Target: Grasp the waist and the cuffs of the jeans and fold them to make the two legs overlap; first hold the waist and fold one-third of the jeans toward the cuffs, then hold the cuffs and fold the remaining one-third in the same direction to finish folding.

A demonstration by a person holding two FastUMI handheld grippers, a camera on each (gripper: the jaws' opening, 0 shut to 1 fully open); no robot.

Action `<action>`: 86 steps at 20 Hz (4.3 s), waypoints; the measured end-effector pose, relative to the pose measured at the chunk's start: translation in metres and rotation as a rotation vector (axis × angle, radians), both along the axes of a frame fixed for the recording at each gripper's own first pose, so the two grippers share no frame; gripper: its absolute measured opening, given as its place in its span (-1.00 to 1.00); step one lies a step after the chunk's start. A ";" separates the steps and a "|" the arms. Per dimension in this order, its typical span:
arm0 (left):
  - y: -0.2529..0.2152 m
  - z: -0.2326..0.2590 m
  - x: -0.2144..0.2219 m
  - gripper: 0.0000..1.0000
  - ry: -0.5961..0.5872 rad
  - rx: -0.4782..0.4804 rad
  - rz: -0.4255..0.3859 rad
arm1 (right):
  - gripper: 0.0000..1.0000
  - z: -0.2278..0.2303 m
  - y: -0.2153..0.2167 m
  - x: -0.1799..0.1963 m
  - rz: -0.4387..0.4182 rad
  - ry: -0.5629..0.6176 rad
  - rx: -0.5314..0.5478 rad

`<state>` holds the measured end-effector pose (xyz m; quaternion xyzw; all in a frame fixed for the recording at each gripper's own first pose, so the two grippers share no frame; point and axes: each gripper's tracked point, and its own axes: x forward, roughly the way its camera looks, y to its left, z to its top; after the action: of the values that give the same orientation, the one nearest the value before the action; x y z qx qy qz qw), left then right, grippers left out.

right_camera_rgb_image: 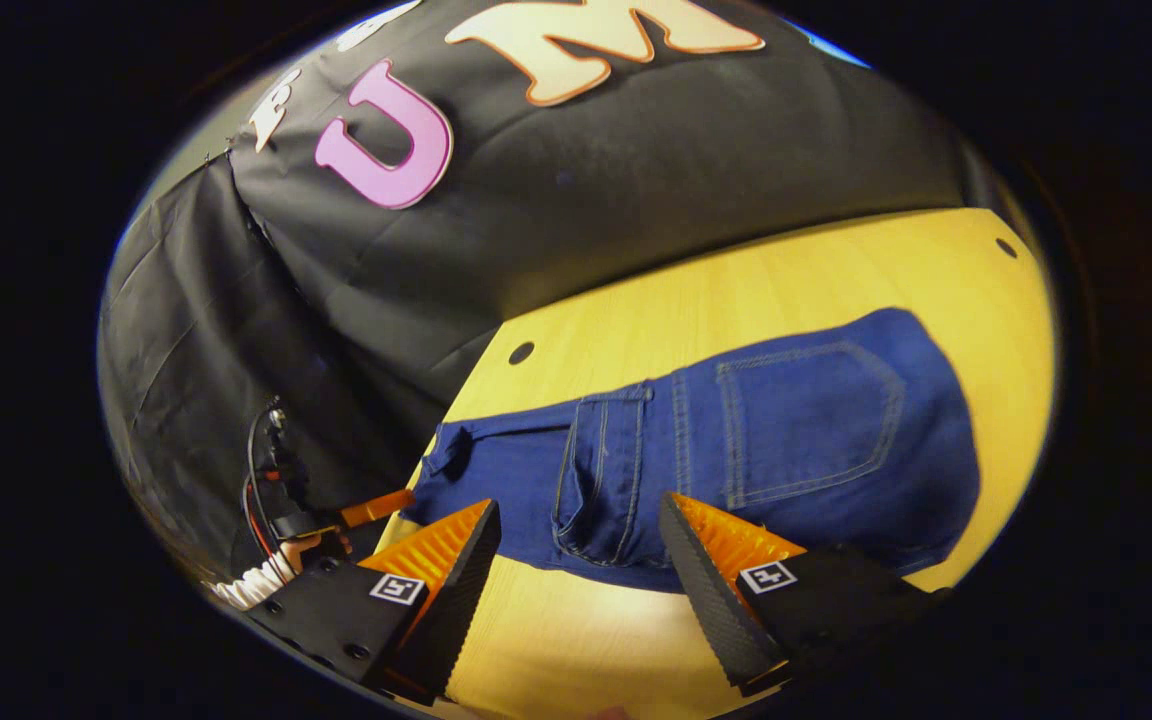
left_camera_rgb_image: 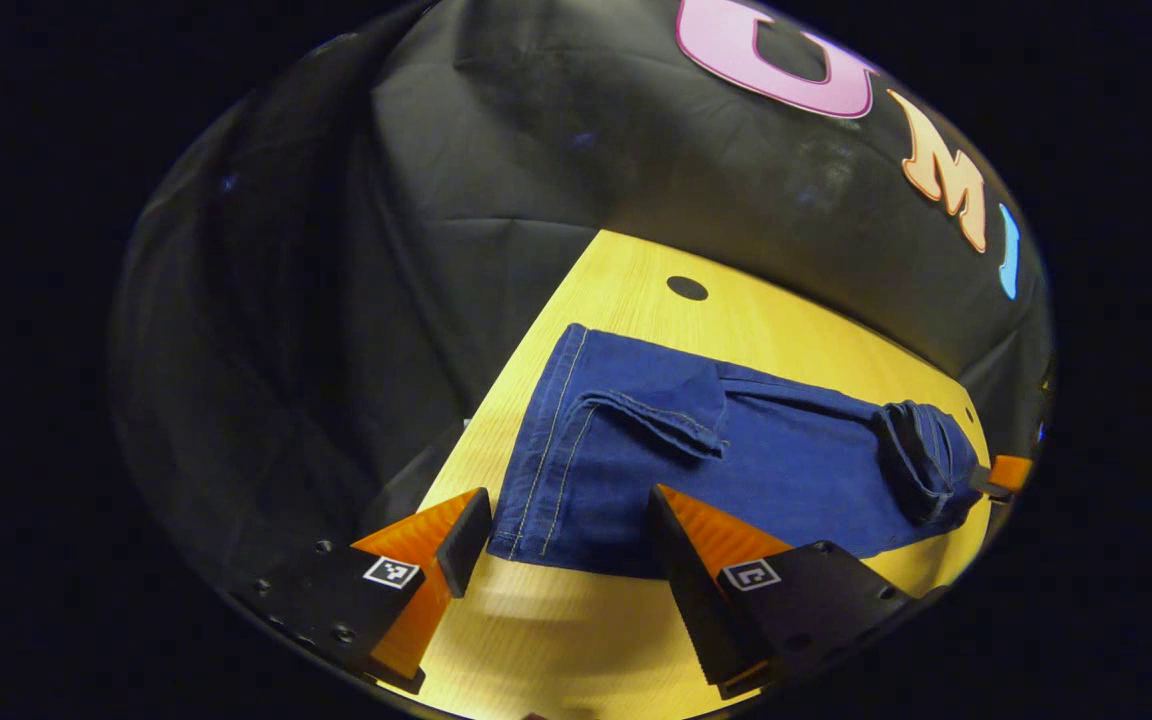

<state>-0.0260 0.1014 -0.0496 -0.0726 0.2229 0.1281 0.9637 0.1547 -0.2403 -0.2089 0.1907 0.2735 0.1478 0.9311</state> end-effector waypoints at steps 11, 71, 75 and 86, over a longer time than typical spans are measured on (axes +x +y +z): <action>0.014 -0.010 -0.002 0.16 0.042 0.063 0.053 | 0.96 0.045 -0.101 -0.043 -0.259 -0.037 0.025; -0.441 0.019 -0.012 0.92 -0.030 0.252 -0.450 | 0.96 0.085 -0.293 -0.131 -0.303 -0.136 -0.009; -0.373 0.041 -0.045 0.93 -0.058 0.232 -0.377 | 0.96 0.092 -0.229 -0.143 -0.276 -0.159 0.013; -0.284 0.043 -0.076 0.90 -0.067 0.180 -0.338 | 0.96 0.102 -0.160 -0.169 -0.296 -0.218 -0.051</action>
<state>-0.1015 -0.1824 -0.0066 0.0482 0.1874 -0.0188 0.9809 -0.0139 -0.4006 -0.1065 0.1879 0.1436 0.0221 0.9714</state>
